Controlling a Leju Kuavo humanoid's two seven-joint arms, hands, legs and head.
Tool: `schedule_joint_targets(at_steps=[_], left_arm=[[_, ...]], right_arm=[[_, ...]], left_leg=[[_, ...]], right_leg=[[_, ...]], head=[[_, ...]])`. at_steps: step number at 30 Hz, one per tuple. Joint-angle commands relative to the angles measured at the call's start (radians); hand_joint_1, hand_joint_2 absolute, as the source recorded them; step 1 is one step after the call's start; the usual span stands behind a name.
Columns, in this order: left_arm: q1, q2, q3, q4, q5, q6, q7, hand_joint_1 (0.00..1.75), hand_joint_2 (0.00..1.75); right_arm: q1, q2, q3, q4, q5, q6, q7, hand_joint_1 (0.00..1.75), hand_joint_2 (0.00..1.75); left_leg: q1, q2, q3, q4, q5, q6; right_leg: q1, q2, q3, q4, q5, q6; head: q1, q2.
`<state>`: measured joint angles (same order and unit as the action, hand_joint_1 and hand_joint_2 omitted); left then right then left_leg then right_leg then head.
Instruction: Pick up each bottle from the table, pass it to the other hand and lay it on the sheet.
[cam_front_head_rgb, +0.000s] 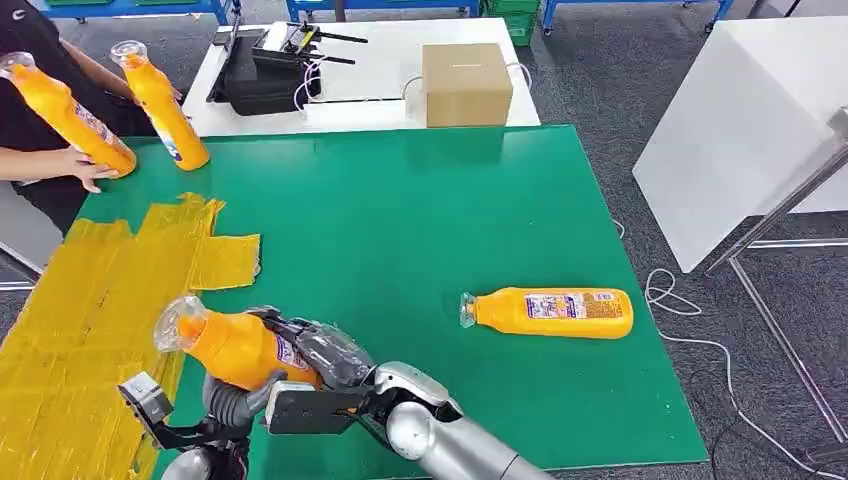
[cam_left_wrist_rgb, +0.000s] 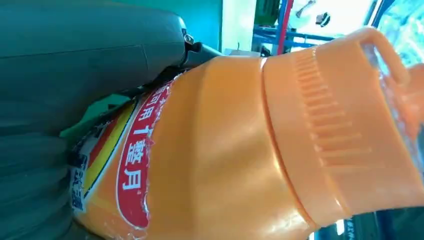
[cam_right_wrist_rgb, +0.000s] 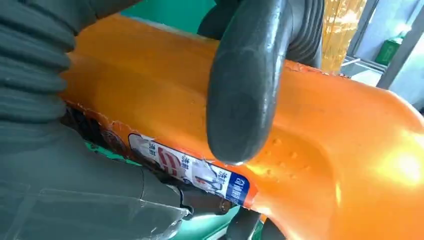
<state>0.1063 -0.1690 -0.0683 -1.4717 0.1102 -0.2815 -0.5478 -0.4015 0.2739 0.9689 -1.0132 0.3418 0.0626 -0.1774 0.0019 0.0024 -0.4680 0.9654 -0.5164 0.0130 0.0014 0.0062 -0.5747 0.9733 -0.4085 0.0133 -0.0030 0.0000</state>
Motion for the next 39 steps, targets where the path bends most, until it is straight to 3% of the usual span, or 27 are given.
schedule_joint_targets(at_steps=[1,21,33,37,39], left_arm=[[-0.041,0.007,0.066,-0.003,-0.016,0.03,0.007,1.75,1.75],[-0.034,-0.012,0.102,-0.029,-0.077,0.102,-0.001,1.75,1.75],[-0.054,-0.012,0.147,-0.033,-0.173,0.222,-0.013,1.75,1.75],[-0.091,-0.007,0.188,-0.012,-0.289,0.368,-0.026,1.75,1.75],[-0.145,0.021,0.232,0.027,-0.436,0.54,-0.033,1.75,1.75]], right_arm=[[0.041,-0.061,0.01,-0.062,0.03,-0.006,-0.012,0.0,0.0],[0.057,-0.064,0.0,-0.069,0.046,-0.008,-0.009,0.0,0.0],[0.067,-0.071,-0.003,-0.086,0.048,-0.011,-0.009,0.0,0.0],[0.058,-0.068,0.001,-0.079,0.048,-0.011,-0.009,0.0,0.0],[0.047,-0.069,0.009,-0.074,0.043,-0.001,-0.016,0.0,0.0]], left_leg=[[0.001,-0.002,0.002,-0.001,0.0,-0.001],[0.001,-0.002,0.002,-0.001,0.0,-0.001],[0.001,-0.002,0.002,-0.001,0.0,0.0],[0.001,-0.002,0.001,-0.001,0.0,0.0],[0.001,-0.002,0.001,0.0,0.0,-0.001]], right_leg=[[0.001,-0.003,0.003,-0.002,0.0,0.001],[0.001,-0.002,0.004,-0.002,0.0,0.001],[0.001,-0.002,0.003,-0.002,0.0,0.001],[0.001,-0.002,0.002,-0.001,0.0,0.001],[0.001,-0.002,0.002,-0.001,0.0,0.001]], head=[[0.0,0.0],[0.0,0.0],[0.0,0.0],[0.0,0.0],[0.0,0.0]])
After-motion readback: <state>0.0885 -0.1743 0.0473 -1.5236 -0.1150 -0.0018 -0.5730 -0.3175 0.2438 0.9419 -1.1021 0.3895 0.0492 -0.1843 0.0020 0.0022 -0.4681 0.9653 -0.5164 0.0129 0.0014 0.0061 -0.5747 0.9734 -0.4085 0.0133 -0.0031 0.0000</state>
